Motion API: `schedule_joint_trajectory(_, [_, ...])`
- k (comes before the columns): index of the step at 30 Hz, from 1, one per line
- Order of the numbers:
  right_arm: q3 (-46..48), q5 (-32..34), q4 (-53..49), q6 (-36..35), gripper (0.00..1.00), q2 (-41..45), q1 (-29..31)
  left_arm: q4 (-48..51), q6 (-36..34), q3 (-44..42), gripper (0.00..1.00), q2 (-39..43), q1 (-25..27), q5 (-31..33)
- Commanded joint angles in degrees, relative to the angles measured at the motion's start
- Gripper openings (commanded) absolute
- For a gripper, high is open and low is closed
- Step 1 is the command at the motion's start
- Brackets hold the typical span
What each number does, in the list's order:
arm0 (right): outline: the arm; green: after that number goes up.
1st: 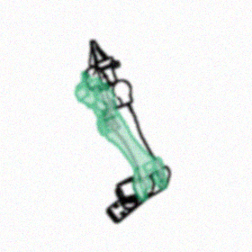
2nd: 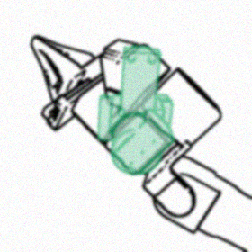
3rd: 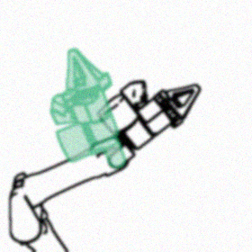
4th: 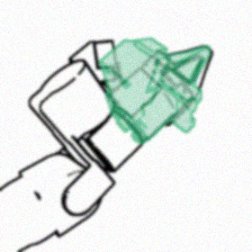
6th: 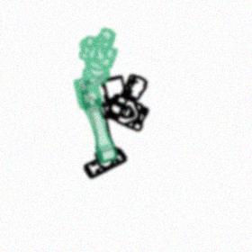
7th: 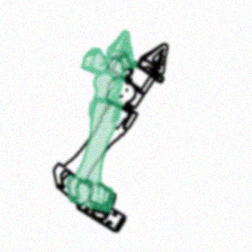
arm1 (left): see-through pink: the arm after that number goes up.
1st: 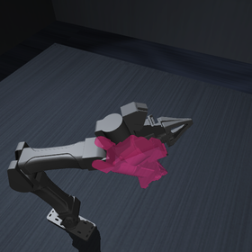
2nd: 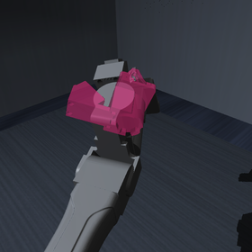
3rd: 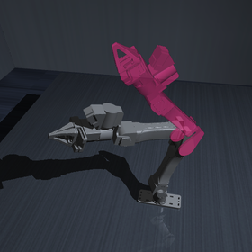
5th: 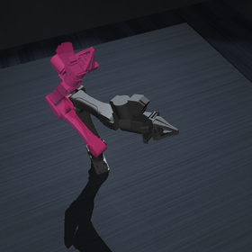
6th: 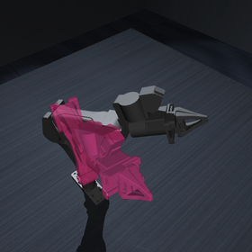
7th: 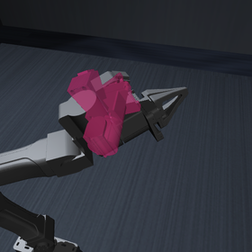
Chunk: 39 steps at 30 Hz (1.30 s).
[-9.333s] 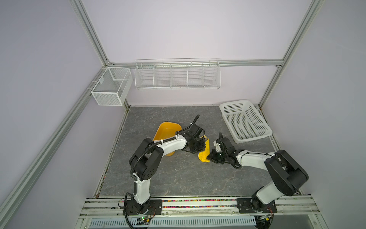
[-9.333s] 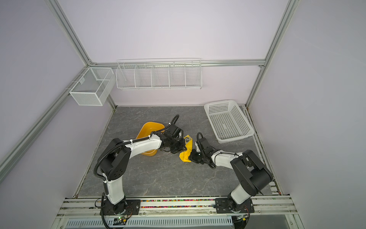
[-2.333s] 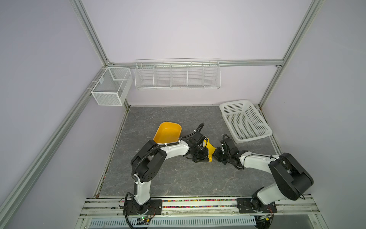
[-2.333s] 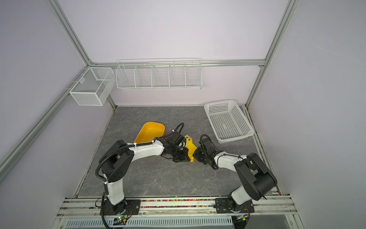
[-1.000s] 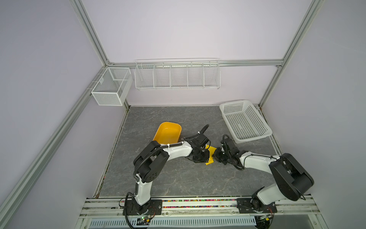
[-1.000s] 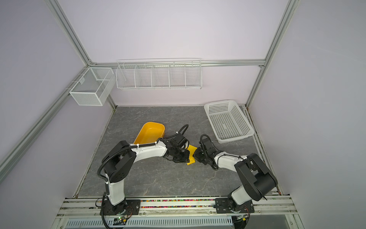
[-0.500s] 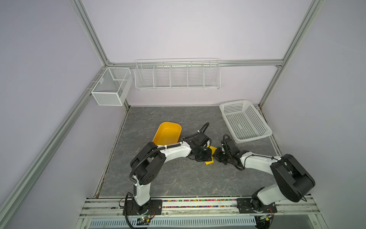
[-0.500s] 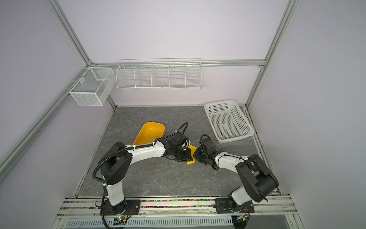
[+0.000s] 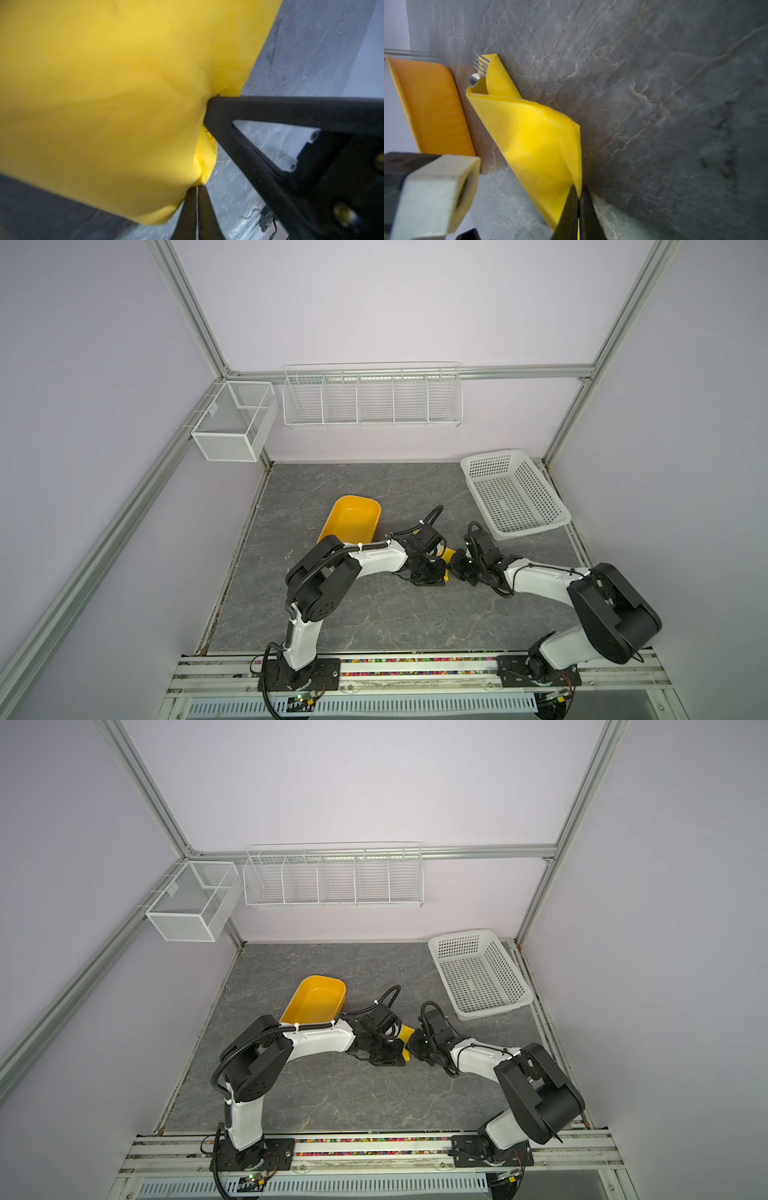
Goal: Place the utensils on the paper napkin and roll it up
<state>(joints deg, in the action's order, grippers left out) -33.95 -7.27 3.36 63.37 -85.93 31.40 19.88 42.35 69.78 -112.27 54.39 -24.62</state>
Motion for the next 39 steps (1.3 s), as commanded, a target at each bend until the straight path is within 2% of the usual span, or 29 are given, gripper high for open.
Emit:
schedule_joint_trajectory(1, [1.09, 1.02, -1.31, -0.25, 0.07, 0.68, -0.59, -0.75, -0.83, -1.98, 0.07, 7.11, 0.44, 6.21])
schedule_joint_trajectory(3, [1.18, 1.16, -1.43, -0.61, 0.07, 0.71, -0.54, -3.19, 1.1, -5.84, 0.08, 12.97, 0.34, 13.71])
schedule_joint_trajectory(6, [1.51, 1.45, -1.42, -0.51, 0.07, 1.08, -0.64, -7.2, 2.81, -10.02, 0.1, 17.23, -0.92, 18.39])
schedule_joint_trajectory(11, [1.96, 1.5, -1.16, -0.36, 0.07, 1.57, -0.64, -5.6, 4.74, -5.42, 0.09, 12.71, -5.81, 10.73])
schedule_joint_trajectory(15, [2.27, 1.46, -1.0, -0.18, 0.07, 1.81, -0.64, -4.87, 4.48, -0.4, 0.09, 8.03, -5.98, 7.47])
schedule_joint_trajectory(27, [2.49, 1.04, -2.67, -0.63, 0.08, 2.43, -0.68, -1.32, 5.62, 6.74, 0.07, -2.63, -5.88, 5.4])
schedule_joint_trajectory(34, [1.6, 0.06, -2.34, -1.08, 0.12, 1.91, -0.78, -3.31, 6.88, 3.53, 0.05, -4.59, -5.92, 5.01])
schedule_joint_trajectory(39, [-2.56, 0.35, -7.96, -5.83, 0.19, 1.42, -0.68, -3.62, 7.86, 3.08, 0.04, -5.1, -5.81, 4.75])
